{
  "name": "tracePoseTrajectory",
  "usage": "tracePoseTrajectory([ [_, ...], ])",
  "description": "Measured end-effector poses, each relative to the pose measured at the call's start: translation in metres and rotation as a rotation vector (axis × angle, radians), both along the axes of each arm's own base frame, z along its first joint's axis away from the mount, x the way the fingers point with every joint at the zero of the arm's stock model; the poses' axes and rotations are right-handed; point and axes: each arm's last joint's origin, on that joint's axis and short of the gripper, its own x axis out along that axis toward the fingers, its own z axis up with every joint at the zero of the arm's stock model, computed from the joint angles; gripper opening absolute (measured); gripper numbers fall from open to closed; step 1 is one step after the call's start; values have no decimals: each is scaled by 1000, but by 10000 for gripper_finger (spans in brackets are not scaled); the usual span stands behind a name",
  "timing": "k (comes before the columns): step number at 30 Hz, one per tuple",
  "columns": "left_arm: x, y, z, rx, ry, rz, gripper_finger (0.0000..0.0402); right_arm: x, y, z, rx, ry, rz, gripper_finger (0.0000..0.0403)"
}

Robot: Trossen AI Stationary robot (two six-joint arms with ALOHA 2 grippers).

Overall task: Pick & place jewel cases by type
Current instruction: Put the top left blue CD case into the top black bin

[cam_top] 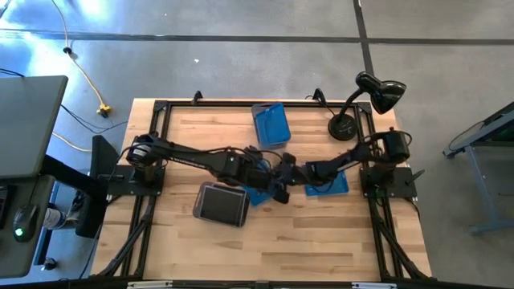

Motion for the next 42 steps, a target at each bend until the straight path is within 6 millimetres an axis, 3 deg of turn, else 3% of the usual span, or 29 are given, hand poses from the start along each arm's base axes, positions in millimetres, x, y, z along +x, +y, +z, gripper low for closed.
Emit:
tracePoseTrajectory([
  [6,1,-2,-28,-138,-9,35,85,-21,31,22,75,88,-15,247],
  [15,22,-19,-47,-298,-183,-193,85,-78,66,47,165,404,-45,247],
  [24,42,-35,-37,-418,-440,-245,85,-105,96,88,151,220,27,247],
  [30,58,-51,-69,-559,-424,-288,85,-116,109,94,175,211,68,247],
  [34,65,-59,-97,-564,-367,-333,85,-128,122,92,148,279,231,247],
  [42,73,-37,-102,-459,-373,-346,86,-154,150,90,-4,259,425,247],
])
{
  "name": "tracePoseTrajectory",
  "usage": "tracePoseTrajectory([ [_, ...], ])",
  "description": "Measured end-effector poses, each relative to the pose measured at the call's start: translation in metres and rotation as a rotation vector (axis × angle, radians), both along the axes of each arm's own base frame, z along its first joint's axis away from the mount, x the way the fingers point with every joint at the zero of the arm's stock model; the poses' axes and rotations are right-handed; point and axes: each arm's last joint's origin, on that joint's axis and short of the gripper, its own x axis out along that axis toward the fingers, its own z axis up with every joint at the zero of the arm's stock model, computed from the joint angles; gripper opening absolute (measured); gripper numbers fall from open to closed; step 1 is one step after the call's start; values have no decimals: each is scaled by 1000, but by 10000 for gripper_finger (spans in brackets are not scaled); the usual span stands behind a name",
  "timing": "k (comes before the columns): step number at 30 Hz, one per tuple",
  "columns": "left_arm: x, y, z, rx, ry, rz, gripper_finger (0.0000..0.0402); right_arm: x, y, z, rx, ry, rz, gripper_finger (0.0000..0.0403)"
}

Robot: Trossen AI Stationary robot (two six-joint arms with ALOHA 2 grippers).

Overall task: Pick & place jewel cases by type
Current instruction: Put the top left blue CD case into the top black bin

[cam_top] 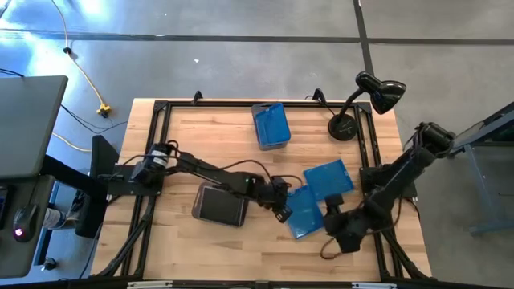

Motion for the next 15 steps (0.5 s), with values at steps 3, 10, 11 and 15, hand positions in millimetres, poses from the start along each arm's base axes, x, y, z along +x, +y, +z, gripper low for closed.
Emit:
tracePoseTrajectory([
  [3,4,13,2,23,-29,-3,86,-7,7,0,-51,-63,17,247],
  [10,10,43,3,47,-44,-52,86,-14,14,2,-89,-131,35,247],
  [11,10,46,3,40,-44,-74,86,-15,14,2,-89,-131,38,247],
  [15,13,61,4,24,-63,-79,86,-16,15,2,-86,-128,46,247],
])
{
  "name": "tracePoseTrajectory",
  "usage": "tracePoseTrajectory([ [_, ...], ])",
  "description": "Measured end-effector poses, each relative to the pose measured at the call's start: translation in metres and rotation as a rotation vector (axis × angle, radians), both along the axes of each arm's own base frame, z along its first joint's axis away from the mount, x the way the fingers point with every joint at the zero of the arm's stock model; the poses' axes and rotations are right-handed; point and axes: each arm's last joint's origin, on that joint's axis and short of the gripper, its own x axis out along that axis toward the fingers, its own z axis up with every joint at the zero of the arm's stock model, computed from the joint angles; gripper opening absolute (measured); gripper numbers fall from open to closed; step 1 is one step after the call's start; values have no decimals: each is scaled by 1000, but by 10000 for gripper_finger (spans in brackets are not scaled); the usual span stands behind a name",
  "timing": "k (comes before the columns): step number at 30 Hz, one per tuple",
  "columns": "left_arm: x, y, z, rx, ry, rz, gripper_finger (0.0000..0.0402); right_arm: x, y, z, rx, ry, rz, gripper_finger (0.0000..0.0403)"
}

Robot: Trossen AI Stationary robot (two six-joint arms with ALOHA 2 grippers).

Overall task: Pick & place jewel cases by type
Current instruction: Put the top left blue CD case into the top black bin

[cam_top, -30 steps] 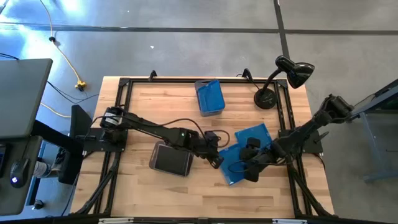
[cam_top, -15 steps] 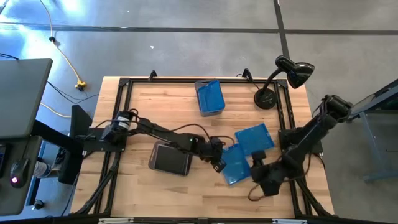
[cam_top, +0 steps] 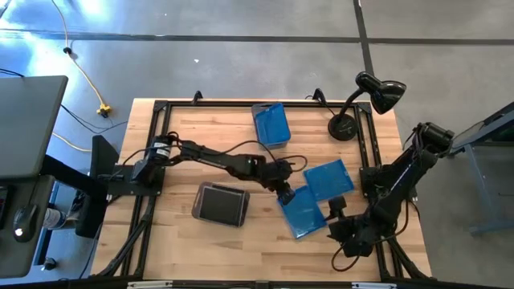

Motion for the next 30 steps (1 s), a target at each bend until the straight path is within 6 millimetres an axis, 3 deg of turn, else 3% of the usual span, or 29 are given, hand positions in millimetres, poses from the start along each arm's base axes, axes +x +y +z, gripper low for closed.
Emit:
tracePoseTrajectory([
  [5,0,12,0,-27,8,-42,86,0,0,0,2,4,1,247],
  [15,-3,6,-3,-41,46,-61,86,1,0,-1,-23,0,36,247],
  [23,3,4,-29,-85,84,-101,86,7,11,-22,-37,30,22,247],
  [30,7,3,-31,-76,36,-160,86,8,12,-25,-26,56,26,247],
])
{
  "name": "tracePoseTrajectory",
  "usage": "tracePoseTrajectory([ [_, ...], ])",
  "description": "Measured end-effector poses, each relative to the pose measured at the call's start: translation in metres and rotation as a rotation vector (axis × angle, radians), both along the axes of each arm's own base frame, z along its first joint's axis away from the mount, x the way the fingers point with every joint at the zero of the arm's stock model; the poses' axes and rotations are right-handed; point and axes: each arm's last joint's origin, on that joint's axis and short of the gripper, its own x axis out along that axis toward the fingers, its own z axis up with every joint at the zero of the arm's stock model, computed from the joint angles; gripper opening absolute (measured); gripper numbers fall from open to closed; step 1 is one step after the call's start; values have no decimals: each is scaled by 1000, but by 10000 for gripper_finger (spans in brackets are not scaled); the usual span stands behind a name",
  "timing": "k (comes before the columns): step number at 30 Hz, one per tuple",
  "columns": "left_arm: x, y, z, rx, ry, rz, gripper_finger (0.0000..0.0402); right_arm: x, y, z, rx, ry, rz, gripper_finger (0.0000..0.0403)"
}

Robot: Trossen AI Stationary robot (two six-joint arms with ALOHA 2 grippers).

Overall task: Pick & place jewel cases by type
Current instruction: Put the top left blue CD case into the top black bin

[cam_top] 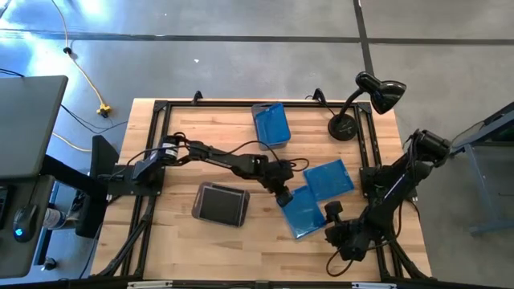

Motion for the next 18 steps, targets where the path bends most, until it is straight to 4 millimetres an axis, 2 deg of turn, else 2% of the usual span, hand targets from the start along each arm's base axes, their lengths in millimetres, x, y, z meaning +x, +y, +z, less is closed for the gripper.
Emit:
tracePoseTrajectory([
  [5,1,3,-5,12,15,60,86,2,2,1,17,-20,0,247],
  [9,4,11,-10,-56,33,140,86,3,2,-3,-27,-36,4,247],
  [12,3,16,-15,-137,66,149,86,4,3,-11,-67,-32,-4,247],
  [18,9,12,-21,-228,39,145,86,7,4,-33,-223,-58,-4,247],
])
